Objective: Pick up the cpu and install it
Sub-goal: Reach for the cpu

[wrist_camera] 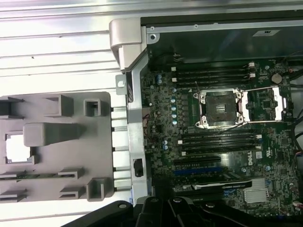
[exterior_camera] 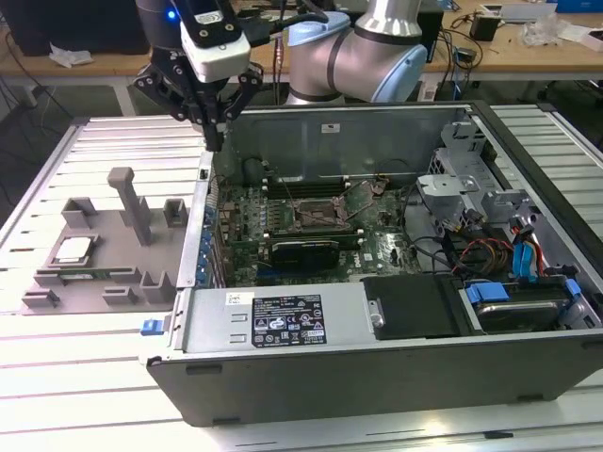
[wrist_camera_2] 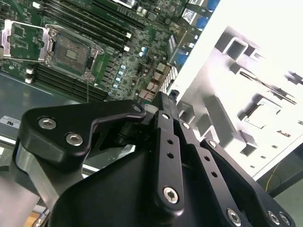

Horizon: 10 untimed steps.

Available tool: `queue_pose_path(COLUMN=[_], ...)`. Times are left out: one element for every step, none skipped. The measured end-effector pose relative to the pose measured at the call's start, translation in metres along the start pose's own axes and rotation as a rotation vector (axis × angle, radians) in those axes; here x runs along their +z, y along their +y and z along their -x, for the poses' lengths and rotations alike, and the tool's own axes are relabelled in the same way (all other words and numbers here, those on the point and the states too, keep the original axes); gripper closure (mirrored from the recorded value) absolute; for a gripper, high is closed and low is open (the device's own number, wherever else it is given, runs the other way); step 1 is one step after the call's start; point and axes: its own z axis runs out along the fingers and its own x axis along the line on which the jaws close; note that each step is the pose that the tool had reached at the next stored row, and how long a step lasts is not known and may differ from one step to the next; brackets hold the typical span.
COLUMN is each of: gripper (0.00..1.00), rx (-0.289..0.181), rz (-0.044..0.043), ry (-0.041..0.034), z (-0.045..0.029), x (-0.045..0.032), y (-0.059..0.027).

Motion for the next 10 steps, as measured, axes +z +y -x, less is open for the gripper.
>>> queue_pose_path(gripper=[0.89, 0.89, 0.89, 0.89, 0.89, 0.89, 0.89, 0.89, 0.89, 0.89], rx=[0.000, 0.000, 0.000, 0.000, 0.000, 0.000, 0.000, 0.000, 0.000, 0.000], rz=[0.0001, 0.0001, 0.0001, 0.0001, 0.0000, 0.0001, 0.0001, 0.0001, 0.0001, 0.0001], ry=[-0.0001, 0.0000, 0.0000, -0.0001, 0.0000, 0.0000, 0.0000, 0.0000, 0.0000, -0.0001], z=[-0.0026, -0.0045, -0.0063, -0.0074, -0.0095, -0.0109, -0.0128, -0.0142, -0.0155, -0.0170], x=[0.0000, -0.0001, -0.0001, -0.0001, -0.0002, -0.0003, -0.0003, -0.0003, -0.0004, -0.0004], y=[-0.0002, -0.0003, -0.0004, -0.0005, -0.0007, -0.0008, -0.0009, -0.0010, -0.0011, -0.0012])
